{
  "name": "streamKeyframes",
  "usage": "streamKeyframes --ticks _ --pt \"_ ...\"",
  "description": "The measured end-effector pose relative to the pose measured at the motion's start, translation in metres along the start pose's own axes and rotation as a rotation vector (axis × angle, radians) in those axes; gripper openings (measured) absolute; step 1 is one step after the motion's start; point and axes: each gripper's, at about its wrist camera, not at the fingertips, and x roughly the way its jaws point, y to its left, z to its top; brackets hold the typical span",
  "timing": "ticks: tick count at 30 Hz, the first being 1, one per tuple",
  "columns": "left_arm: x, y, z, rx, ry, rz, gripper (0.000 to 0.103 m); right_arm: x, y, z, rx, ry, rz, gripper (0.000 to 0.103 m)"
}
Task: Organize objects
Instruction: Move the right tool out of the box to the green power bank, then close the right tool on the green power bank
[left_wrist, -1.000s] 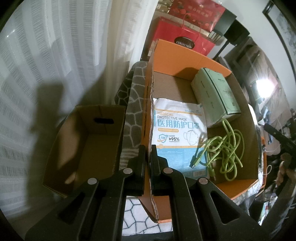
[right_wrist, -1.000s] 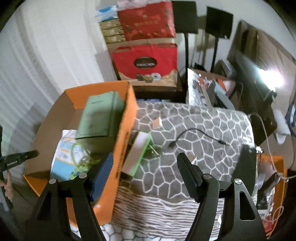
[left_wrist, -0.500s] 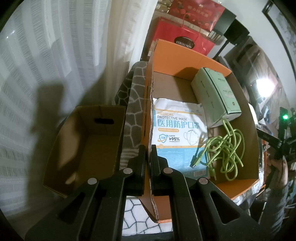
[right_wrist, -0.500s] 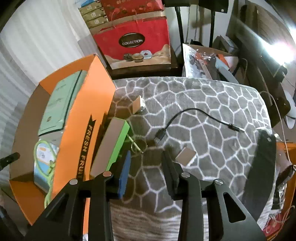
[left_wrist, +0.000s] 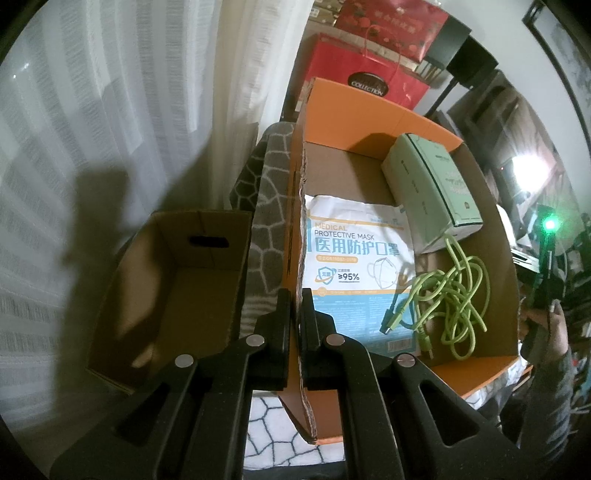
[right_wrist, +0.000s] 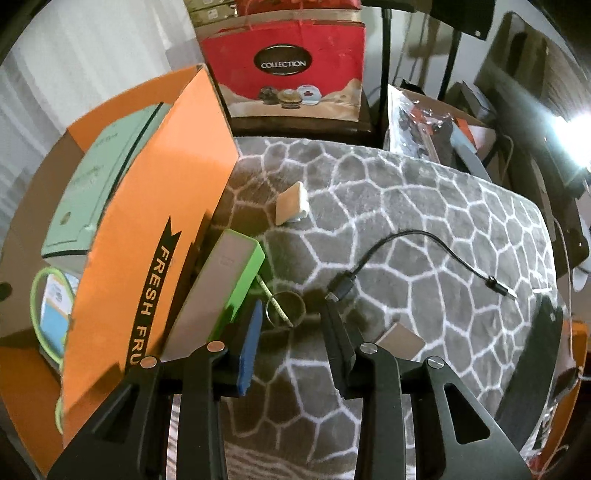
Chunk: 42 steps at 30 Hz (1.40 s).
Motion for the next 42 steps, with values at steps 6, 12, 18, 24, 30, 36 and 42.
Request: streamKeyframes --ticks 6,12,18,24,30,36,42 --pt "0.0 0.0 0.0 0.0 -0.001 0.0 0.004 0.007 0.007 0.002 -0.052 -0.008 -0.027 0.034" --pt "0.0 0.0 0.0 0.0 0.0 0.001 0.004 0.009 0.007 0.0 -0.064 -0.001 -0.038 0.022" --pt "-0.001 -0.001 -0.001 0.001 -0.001 0.002 0.004 -0.006 -0.004 -0.001 0.002 -0.021 0.026 0.022" --pt "-0.001 0.0 0.0 -0.002 -0.001 -0.001 0.004 -0.042 -0.011 0.002 0.031 -0.088 0.046 0.021" --pt "-0.001 0.0 0.0 0.0 0.0 0.001 0.004 -0.083 -0.014 0.009 0.044 -0.166 0.046 0.021" --pt "-0.001 0.0 0.0 -0.003 0.0 -0.001 0.004 -0.124 -0.012 0.011 0.044 -0.239 0.055 0.021" --pt "-0.001 -0.001 -0.001 0.0 0.0 0.002 0.004 -0.156 -0.003 0.015 0.025 -0.287 0.064 0.021"
